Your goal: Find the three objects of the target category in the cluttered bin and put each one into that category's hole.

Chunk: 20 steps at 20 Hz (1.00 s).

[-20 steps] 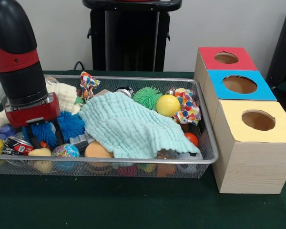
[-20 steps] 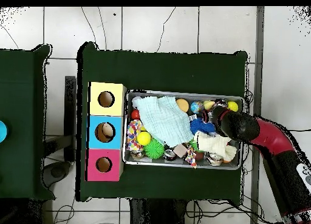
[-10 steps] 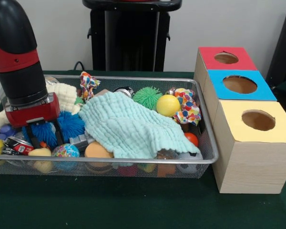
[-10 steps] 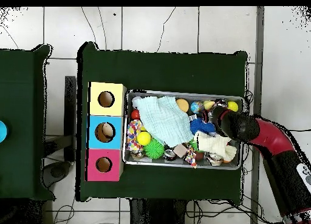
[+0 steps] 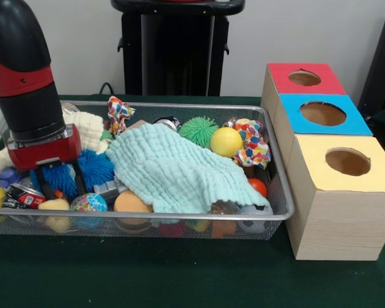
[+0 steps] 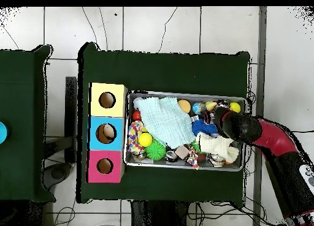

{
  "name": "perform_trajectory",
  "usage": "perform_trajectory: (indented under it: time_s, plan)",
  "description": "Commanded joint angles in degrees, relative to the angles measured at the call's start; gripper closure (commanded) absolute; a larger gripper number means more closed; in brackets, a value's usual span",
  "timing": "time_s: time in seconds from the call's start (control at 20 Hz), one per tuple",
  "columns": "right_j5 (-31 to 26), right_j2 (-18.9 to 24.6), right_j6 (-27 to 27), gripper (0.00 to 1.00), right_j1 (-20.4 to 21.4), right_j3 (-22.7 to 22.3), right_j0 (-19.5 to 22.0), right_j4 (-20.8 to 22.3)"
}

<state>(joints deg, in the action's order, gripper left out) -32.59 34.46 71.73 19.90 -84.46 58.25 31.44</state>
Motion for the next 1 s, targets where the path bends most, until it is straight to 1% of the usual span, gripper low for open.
perform_trajectory:
  time_s: [0.05,0.25,0.5,0.6,0.85,1.0]
  plan:
    - [10.3,-2.2,3.5,0.00,1.0,-4.2,-0.6,5.2]
    - [11.3,-2.4,4.2,0.00,3.2,-6.2,-0.7,5.1]
    - [10.3,-2.8,5.0,0.00,5.6,-8.4,-0.5,3.4]
    - [7.2,-2.1,3.7,0.00,5.9,-8.4,0.1,1.6]
    - [-5.4,0.2,-2.0,0.00,15.1,-10.1,2.6,-3.7]
    - [-10.3,0.4,-3.3,0.00,18.8,-9.8,2.1,-5.7]
